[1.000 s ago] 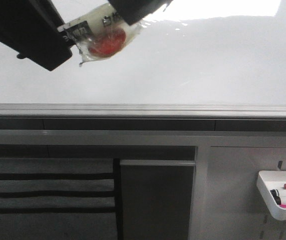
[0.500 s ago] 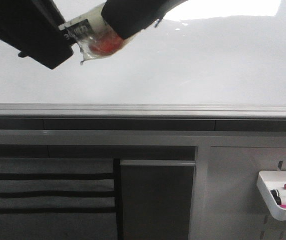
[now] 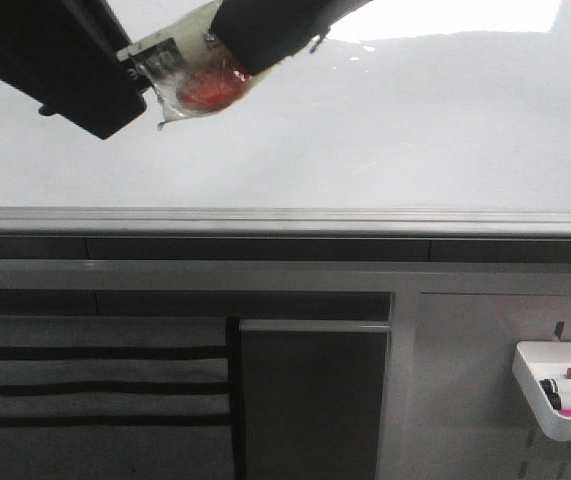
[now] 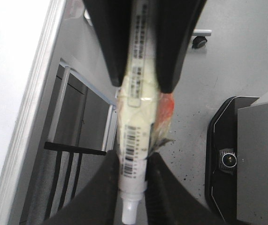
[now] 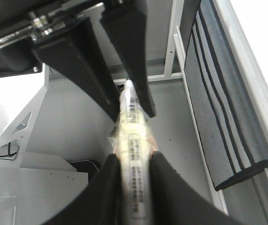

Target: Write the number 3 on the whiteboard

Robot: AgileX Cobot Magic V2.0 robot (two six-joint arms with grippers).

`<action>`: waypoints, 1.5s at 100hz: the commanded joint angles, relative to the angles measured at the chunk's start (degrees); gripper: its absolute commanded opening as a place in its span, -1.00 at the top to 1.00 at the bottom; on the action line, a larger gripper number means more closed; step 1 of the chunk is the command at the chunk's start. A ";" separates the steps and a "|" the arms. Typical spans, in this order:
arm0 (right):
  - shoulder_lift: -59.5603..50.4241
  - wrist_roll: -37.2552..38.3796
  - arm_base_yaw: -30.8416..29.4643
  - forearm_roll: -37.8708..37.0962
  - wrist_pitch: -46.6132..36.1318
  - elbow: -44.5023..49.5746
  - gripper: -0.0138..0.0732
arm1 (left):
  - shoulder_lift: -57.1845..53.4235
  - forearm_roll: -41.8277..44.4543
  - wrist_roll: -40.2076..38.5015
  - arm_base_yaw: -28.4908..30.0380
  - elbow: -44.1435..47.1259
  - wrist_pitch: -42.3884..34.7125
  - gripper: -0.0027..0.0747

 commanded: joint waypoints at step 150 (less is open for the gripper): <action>-22.41 28.17 -14.58 -14.59 -9.42 14.32 0.67 | -22.84 -8.81 -11.29 18.94 12.90 -10.84 -0.21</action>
